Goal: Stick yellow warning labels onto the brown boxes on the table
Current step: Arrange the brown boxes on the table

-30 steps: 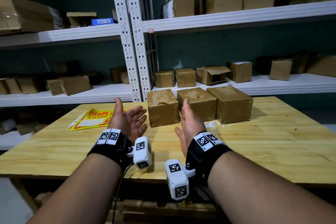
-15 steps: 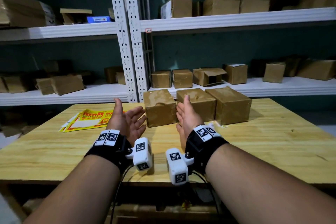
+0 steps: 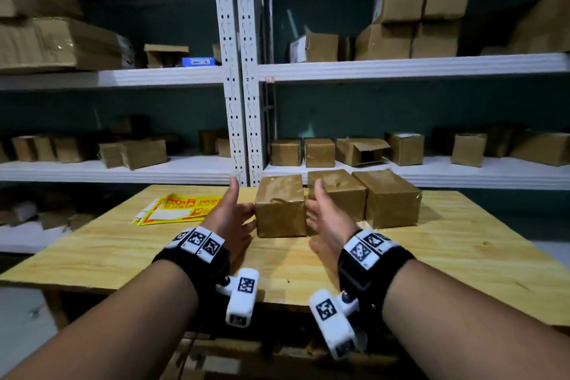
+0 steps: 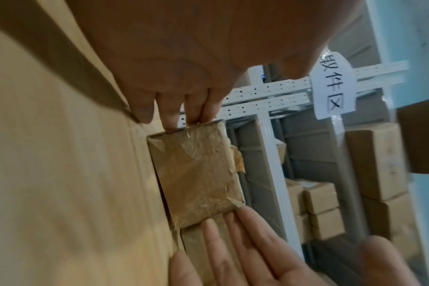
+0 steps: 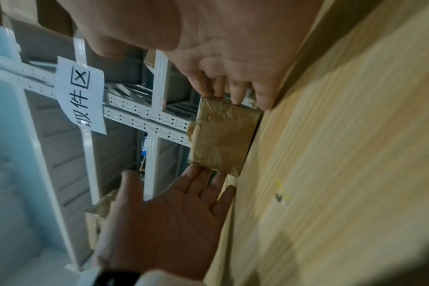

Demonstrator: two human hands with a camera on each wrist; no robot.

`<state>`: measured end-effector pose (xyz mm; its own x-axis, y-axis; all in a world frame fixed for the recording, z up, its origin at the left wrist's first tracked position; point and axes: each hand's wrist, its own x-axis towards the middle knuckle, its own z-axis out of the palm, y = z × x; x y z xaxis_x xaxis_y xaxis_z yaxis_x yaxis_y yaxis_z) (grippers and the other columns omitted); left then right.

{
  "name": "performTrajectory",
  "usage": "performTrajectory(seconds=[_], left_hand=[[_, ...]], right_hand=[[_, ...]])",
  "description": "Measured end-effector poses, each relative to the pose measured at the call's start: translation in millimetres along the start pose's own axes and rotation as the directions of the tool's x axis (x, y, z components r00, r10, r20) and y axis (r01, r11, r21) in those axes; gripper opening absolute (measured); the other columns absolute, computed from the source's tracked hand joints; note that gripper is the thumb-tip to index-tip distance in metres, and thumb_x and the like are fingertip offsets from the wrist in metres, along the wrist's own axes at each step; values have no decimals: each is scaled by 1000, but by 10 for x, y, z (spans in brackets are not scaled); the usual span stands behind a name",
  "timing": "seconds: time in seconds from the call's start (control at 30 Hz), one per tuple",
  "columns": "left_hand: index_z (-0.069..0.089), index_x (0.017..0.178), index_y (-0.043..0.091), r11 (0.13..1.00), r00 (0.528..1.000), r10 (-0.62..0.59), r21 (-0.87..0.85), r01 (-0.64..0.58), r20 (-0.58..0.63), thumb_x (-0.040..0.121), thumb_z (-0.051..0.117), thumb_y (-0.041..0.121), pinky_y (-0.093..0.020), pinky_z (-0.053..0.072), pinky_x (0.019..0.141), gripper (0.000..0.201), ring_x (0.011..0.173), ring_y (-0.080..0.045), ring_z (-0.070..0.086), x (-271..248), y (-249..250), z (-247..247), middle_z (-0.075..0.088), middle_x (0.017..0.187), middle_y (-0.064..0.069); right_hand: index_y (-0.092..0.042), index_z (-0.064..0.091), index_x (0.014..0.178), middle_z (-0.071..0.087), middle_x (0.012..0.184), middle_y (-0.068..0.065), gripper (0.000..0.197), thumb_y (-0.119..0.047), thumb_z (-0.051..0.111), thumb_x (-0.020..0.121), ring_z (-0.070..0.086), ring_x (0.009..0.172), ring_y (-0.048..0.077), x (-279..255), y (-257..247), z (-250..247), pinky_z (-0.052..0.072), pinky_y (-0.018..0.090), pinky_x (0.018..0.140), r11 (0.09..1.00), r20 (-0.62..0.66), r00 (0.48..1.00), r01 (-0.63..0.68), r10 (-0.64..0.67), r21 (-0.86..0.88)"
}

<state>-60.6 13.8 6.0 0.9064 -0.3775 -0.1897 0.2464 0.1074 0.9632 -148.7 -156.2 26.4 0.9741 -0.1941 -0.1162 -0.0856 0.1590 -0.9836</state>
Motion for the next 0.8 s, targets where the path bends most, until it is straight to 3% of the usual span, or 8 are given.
performTrajectory(seconds=[0.03, 0.17, 0.27, 0.33, 0.43, 0.53, 0.67, 0.8], left_hand=[[45, 154, 11, 1000, 1000, -10, 8, 10, 1, 77, 23, 96, -46, 11, 129, 116, 147, -17, 42, -75, -24, -19, 47, 160, 7], [52, 148, 11, 999, 999, -31, -13, 31, -17, 77, 23, 97, -45, 15, 126, 115, 136, -17, 51, -439, -124, 17, 59, 147, 10], [65, 127, 13, 1000, 999, -5, -5, 5, -50, 83, 19, 92, -47, 18, 125, 101, 130, -17, 55, -702, -182, 88, 65, 138, 9], [67, 120, 13, 1000, 997, 6, 15, -5, -78, 84, 19, 91, -49, 21, 124, 98, 130, -18, 56, -835, -232, 90, 68, 134, 8], [62, 138, 9, 996, 995, 21, 83, -13, -98, 79, 24, 95, -53, 26, 122, 111, 134, -20, 55, -923, -320, 37, 66, 140, 3], [56, 145, 8, 994, 994, 42, 108, -30, -104, 77, 27, 95, -53, 28, 121, 115, 138, -23, 52, -944, -375, 9, 60, 148, -2], [49, 148, 1, 996, 979, 86, 27, -82, -187, 89, 31, 84, -44, 46, 105, 103, 135, -29, 54, -973, -404, -39, 55, 151, -8], [61, 131, 2, 996, 964, 87, -13, -93, -253, 89, 39, 81, -50, 51, 106, 93, 122, -34, 63, -961, -416, -219, 65, 135, -12]], right_hand=[[-14, 36, 155, 31, 166, 8, 111, -89, 35, 74, 29, 152, 27, -57, 15, -59, 20, 54, 123, 1000, 20, 1000, 1, -1, 4], [-15, 59, 135, 52, 151, 11, 110, -90, 42, 57, 44, 141, 27, -312, 154, -190, 30, 59, 118, 999, -9, 1000, 18, -18, 44], [-21, 71, 122, 62, 139, 7, 101, -93, 42, 57, 54, 129, 25, -461, 280, -222, 41, 56, 111, 997, -61, 996, 70, -68, 38], [-23, 74, 116, 67, 130, 5, 89, -90, 40, 69, 58, 122, 23, -513, 370, -254, 45, 55, 107, 996, -84, 993, 86, -82, 39], [-22, 76, 110, 72, 121, 5, 71, -79, 40, 88, 64, 115, 24, -573, 515, -300, 49, 51, 103, 993, -106, 990, 100, -93, 65], [-15, 72, 110, 72, 113, 8, 60, -66, 46, 94, 67, 105, 23, -589, 602, -319, 53, 43, 97, 979, -171, 977, 149, -125, 139], [-10, 66, 105, 64, 112, 17, 49, -57, 52, 96, 66, 104, 30, -568, 617, -353, 55, 48, 98, 929, -284, 953, 195, -103, 316], [-12, 68, 98, 62, 87, 9, 47, -57, 52, 97, 62, 77, 21, -537, 646, -309, 56, 39, 74, 936, -331, 924, 274, -193, 220]])
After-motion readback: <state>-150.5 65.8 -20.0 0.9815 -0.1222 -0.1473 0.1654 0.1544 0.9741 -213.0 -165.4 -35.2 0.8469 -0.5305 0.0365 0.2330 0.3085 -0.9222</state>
